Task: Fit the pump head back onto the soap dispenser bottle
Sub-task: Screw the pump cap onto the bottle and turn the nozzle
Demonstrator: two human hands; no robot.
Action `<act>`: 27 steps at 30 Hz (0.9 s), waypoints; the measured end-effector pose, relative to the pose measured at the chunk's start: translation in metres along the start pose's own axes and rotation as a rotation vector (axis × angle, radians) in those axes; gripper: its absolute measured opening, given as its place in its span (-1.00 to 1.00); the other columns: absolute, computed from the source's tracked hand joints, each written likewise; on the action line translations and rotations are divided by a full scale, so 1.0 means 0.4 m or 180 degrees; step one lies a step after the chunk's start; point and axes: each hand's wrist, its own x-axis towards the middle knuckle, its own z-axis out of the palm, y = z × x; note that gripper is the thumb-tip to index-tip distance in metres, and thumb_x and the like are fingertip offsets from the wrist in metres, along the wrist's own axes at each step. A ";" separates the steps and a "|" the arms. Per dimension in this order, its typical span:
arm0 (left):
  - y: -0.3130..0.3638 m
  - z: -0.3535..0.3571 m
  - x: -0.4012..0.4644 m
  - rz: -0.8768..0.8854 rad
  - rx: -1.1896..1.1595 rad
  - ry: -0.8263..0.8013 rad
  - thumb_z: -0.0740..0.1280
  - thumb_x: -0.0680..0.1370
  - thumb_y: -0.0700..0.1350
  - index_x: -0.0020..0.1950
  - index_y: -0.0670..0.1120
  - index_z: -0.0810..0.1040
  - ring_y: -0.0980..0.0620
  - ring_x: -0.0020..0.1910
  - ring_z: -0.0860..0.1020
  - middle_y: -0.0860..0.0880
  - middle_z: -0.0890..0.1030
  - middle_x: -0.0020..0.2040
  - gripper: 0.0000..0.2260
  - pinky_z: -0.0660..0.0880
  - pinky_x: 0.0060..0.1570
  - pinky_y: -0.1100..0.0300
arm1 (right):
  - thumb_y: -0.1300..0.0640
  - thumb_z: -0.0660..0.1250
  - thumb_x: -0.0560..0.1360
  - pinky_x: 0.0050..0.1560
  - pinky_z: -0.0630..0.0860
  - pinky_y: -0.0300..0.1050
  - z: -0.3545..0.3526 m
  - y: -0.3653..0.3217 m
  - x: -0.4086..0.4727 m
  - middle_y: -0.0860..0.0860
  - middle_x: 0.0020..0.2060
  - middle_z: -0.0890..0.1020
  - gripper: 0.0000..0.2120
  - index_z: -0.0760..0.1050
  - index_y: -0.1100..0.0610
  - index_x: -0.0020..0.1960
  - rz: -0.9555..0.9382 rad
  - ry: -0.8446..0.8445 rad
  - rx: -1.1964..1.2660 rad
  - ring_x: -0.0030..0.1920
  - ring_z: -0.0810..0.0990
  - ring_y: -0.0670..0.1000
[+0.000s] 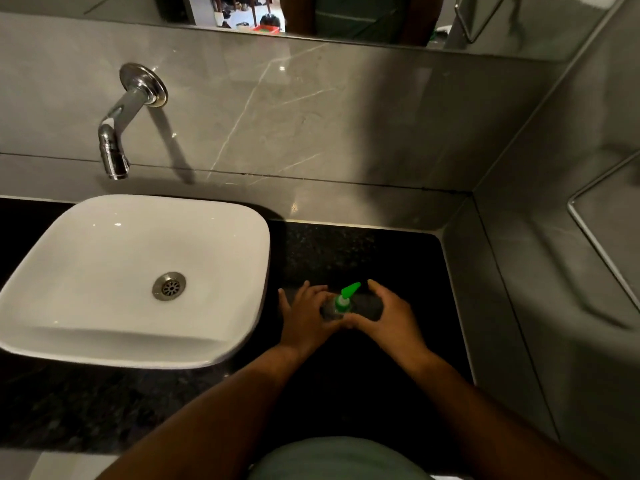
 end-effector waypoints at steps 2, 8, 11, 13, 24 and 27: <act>0.000 0.006 -0.014 0.0024 -0.0052 0.0082 0.43 0.26 0.34 0.17 0.13 0.54 0.03 0.47 0.20 0.11 0.50 0.30 -0.45 -0.28 0.39 -0.24 | -0.09 0.54 0.31 0.36 0.39 -0.01 -0.042 -0.004 -0.018 0.08 0.35 0.51 -0.24 0.39 0.12 0.42 -0.0284 0.0070 -0.0053 0.33 0.47 0.04; -0.003 0.012 -0.027 0.0107 -0.0217 0.0031 0.43 0.30 0.31 0.20 0.12 0.52 0.02 0.47 0.21 0.09 0.49 0.31 -0.46 -0.24 0.40 -0.30 | 0.04 0.36 0.51 0.35 0.38 -0.07 -0.115 -0.116 0.016 0.07 0.31 0.55 -0.55 0.45 0.10 0.38 -0.1481 -0.0526 -0.1192 0.32 0.48 0.05; -0.015 0.001 -0.019 0.0293 0.0050 -0.0186 0.41 0.33 0.31 0.28 0.13 0.49 0.00 0.49 0.16 0.07 0.45 0.36 -0.43 -0.28 0.38 -0.32 | -0.04 0.31 0.52 0.22 0.48 -0.02 -0.115 -0.166 0.034 -0.01 0.23 0.60 -0.64 0.52 -0.01 0.30 -0.1366 -0.0872 -0.1976 0.23 0.54 0.03; -0.022 -0.007 -0.008 0.0344 0.0039 -0.0291 0.41 0.34 0.30 0.30 0.13 0.47 -0.02 0.50 0.13 0.06 0.44 0.38 -0.42 -0.33 0.36 -0.30 | -0.05 0.32 0.50 0.13 0.52 0.00 -0.111 -0.193 0.043 -0.01 0.15 0.62 -0.70 0.57 -0.03 0.21 -0.1239 -0.1014 -0.2201 0.15 0.57 0.06; -0.018 -0.014 -0.014 0.0156 0.0093 -0.0455 0.42 0.35 0.25 0.31 0.11 0.45 -0.04 0.50 0.12 0.06 0.45 0.36 -0.43 -0.32 0.35 -0.32 | 0.00 0.45 0.40 -0.19 0.62 -0.09 -0.061 -0.171 0.059 -0.07 -0.37 0.63 -0.91 0.57 -0.01 -0.17 -0.0164 -0.0910 -0.1036 -0.34 0.65 -0.04; -0.014 -0.016 -0.011 0.0168 0.0097 -0.0495 0.41 0.35 0.26 0.30 0.13 0.45 -0.05 0.50 0.12 0.07 0.45 0.35 -0.44 -0.32 0.35 -0.32 | 0.13 0.43 0.45 -0.37 0.61 -0.15 -0.039 -0.146 0.037 0.06 -0.42 0.67 -0.89 0.54 0.03 -0.23 0.0226 -0.0730 -0.0017 -0.49 0.65 -0.04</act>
